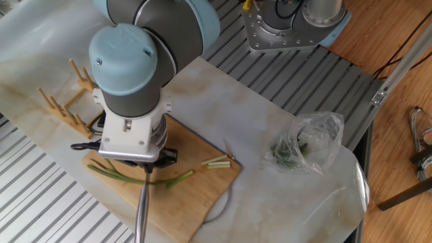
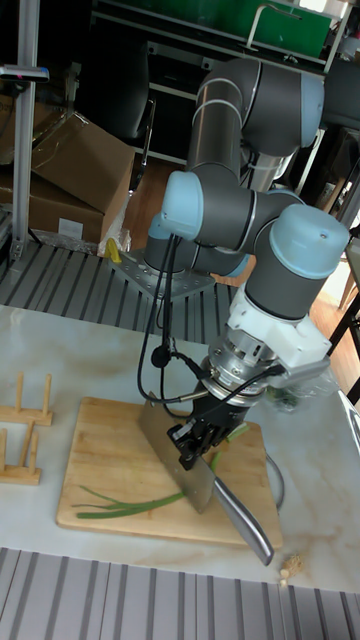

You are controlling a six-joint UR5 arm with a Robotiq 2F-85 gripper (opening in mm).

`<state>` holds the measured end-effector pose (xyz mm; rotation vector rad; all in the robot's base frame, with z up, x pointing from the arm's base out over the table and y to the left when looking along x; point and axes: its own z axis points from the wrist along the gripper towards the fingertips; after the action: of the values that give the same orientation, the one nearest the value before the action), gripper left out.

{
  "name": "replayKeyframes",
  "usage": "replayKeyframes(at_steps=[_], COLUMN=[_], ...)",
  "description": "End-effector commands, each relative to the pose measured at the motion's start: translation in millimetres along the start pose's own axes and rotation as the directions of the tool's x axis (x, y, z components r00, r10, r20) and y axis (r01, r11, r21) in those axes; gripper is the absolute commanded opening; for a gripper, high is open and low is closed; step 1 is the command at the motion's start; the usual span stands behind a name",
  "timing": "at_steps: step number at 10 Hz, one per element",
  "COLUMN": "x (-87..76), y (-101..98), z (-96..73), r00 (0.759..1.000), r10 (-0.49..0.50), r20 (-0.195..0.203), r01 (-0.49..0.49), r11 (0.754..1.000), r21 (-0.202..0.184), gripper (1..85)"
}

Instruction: Chop the green garlic

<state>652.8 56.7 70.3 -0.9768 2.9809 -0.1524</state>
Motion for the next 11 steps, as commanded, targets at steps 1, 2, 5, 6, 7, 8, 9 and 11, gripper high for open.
replayKeyframes(at_steps=[1, 2, 5, 6, 7, 8, 9, 11], x=[0.2, 0.7, 2.2, 2.6, 3.2, 3.8, 4.9, 8.0], y=[6.9, 9.4, 17.2, 18.1, 20.2, 23.2, 23.9, 27.4], z=[3.0, 2.8, 0.7, 0.3, 0.0, -0.2, -0.4, -2.6], r00=[1.000, 1.000, 1.000, 1.000, 1.000, 1.000, 1.000, 0.999], r10=[-0.004, -0.007, -0.012, -0.013, -0.013, -0.006, 0.000, 0.010], r20=[-0.005, -0.007, -0.012, -0.014, -0.016, -0.019, -0.024, -0.035], r01=[0.004, 0.007, 0.011, 0.012, 0.012, 0.005, -0.002, -0.013], r11=[1.000, 1.000, 0.999, 0.999, 0.998, 0.998, 0.997, 0.997], r21=[-0.016, -0.023, -0.050, -0.053, -0.060, -0.070, -0.071, -0.082], gripper=[1.3, 1.3, 1.3, 1.3, 1.3, 1.3, 1.3, 1.3])
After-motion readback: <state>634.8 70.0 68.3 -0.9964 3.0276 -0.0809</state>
